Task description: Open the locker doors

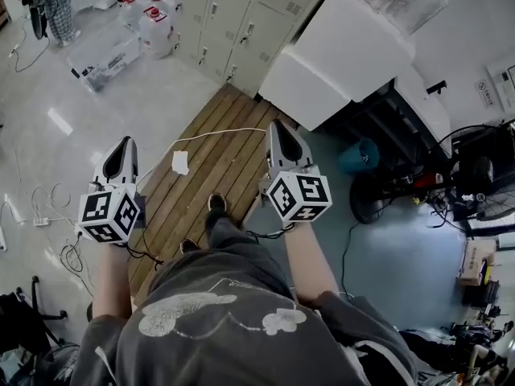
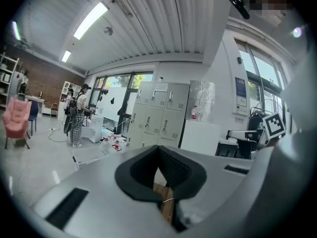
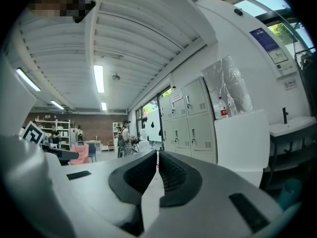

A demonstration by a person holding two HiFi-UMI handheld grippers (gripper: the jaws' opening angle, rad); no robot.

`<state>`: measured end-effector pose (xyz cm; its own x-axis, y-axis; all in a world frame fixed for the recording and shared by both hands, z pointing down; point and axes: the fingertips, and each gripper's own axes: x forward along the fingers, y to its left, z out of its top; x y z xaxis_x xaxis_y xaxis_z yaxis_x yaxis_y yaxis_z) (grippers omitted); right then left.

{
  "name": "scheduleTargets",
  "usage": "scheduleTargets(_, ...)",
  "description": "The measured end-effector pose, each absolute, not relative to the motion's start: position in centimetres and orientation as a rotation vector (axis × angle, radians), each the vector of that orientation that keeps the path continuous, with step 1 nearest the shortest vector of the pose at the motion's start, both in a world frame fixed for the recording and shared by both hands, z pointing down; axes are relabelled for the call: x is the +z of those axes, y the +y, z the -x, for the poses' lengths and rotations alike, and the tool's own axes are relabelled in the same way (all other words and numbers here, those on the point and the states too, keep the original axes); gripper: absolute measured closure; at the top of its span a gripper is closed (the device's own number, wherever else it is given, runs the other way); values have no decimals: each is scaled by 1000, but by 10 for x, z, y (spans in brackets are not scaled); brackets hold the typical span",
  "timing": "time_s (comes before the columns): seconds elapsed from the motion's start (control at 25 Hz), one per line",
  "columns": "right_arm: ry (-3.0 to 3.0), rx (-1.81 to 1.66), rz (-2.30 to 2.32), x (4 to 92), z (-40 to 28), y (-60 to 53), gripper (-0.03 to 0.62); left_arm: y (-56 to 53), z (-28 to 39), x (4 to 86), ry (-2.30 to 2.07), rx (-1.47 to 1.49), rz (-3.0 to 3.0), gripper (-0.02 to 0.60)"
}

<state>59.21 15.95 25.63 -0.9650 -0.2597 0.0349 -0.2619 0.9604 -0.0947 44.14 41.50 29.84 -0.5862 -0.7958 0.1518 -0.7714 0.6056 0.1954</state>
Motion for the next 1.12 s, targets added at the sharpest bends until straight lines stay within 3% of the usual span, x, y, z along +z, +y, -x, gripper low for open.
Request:
scheduleTargets(0.08,-3129,180,-359,249,-584,152,524,402,-436,294,-2621,-112,-1328,574)
scheduleTargets(0.12,-3147,207,-335,247,-577,146,386,396,-432,293,-2627,-87,-1338,573)
scheduleTargets(0.16,-3157,231,-320,246,-569,139,314,390,-426,293,-2631,-68,-1338,572)
scheduleTargets(0.24,-3154,234,-301,249,-547,125,285,382,-412,296,-2630,-54,-1318,572)
scheduleTargets(0.76,-3080,303,-261,281,-369,-43,266,258,-254,309,-2640,14,-1202,573)
scheduleTargets(1.12,-3070,287,-241,287,-297,-127,266,167,-184,305,-2622,53,-1249,573)
